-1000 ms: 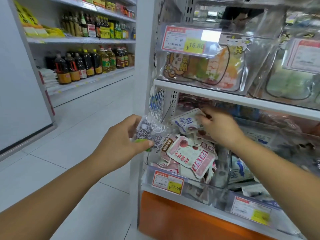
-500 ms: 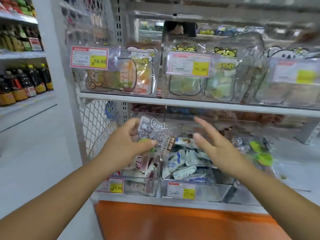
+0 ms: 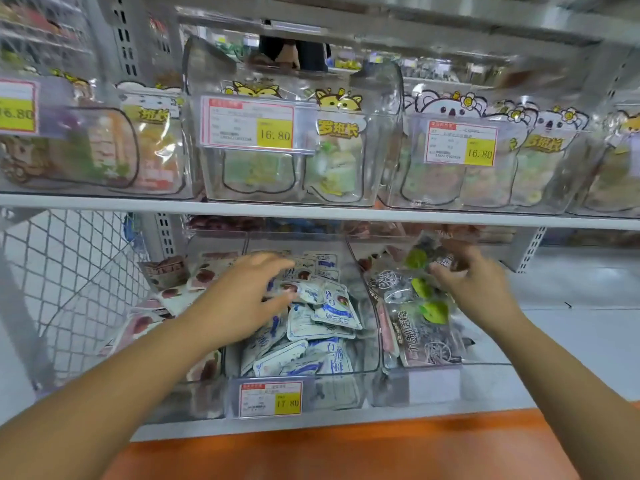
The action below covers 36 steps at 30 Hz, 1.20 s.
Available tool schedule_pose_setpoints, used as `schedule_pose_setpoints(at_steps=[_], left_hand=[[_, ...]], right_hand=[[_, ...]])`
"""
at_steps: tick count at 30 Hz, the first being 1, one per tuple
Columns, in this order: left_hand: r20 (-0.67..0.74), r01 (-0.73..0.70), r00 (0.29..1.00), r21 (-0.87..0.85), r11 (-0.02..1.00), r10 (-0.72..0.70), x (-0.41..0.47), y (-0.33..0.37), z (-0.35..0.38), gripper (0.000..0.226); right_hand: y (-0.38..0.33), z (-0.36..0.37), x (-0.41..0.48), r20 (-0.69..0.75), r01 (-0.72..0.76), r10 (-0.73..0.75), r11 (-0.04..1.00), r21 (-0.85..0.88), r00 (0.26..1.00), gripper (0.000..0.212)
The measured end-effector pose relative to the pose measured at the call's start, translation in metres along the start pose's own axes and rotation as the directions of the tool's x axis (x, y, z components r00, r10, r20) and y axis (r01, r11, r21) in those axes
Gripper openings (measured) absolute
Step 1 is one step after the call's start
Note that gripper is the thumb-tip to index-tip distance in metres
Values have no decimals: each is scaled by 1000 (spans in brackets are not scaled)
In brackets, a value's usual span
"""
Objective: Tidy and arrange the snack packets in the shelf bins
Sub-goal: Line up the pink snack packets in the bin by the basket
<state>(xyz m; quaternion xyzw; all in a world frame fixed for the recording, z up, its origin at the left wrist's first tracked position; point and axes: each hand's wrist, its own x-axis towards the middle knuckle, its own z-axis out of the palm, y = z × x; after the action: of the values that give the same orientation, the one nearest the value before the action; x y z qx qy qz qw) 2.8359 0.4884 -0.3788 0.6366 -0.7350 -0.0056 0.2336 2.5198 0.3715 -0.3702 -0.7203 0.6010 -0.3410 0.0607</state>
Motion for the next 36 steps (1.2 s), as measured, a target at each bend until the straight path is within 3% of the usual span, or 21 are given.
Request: schedule_pose_setpoints(at_steps=[3,7,10,12,14,16,19,21,26,30,31,33,35,36], left_hand=[[23,40,999,14,999,-40,-5,-21,1,52],[88,76,993,-36,996,-73,-19,-38,-3,50],[71,128,990,-87,988,-122,-34,-49,-10,50],[62,171,984,-101,980,-166,-46,-62,-14,48],[96,201,976,-56,978,-195,-55,-79,-16,54],[166,224,962,-21,974,-218,-57,-93,-17,64],[279,214,935,47,976,-219,-45,-101,-11,77],[338,183,915,132,974,-218,-34,-106,-3,83],[372,181,880,310,933,-294,-29,-130,-5,68],[435,247,798,394,885,-416,-41,-142,-33,61],[412,275,804,383,882,-430,-41,-145,-40,56],[232,318,895,264,910,-380,-33,-145,-42,40],[94,245,962,122,962,-257,-22,-140,-27,34],[123,175,974,103,979,-188,-17,-138,-15,38]], right_hand=[[6,14,16,88,68,-31,886,-458,996,56],[3,18,19,113,79,-19,831,-551,993,65],[-1,14,14,10,13,-8,793,-609,1000,87],[-18,13,1,-115,53,-129,860,-507,985,81],[-55,16,-24,-164,284,-337,916,-283,927,65],[-101,29,-49,82,467,-464,884,-16,882,52],[-153,71,-70,490,586,-592,788,187,640,49],[-171,101,-71,591,617,-604,757,216,535,53],[-178,131,-60,542,677,-657,707,203,524,54],[-176,138,-63,476,660,-680,711,244,557,51],[-176,140,-65,469,657,-681,712,247,562,48],[-176,143,-68,464,652,-682,714,257,565,37],[-175,144,-70,456,651,-684,714,257,570,31],[-175,144,-70,453,653,-685,713,255,570,30]])
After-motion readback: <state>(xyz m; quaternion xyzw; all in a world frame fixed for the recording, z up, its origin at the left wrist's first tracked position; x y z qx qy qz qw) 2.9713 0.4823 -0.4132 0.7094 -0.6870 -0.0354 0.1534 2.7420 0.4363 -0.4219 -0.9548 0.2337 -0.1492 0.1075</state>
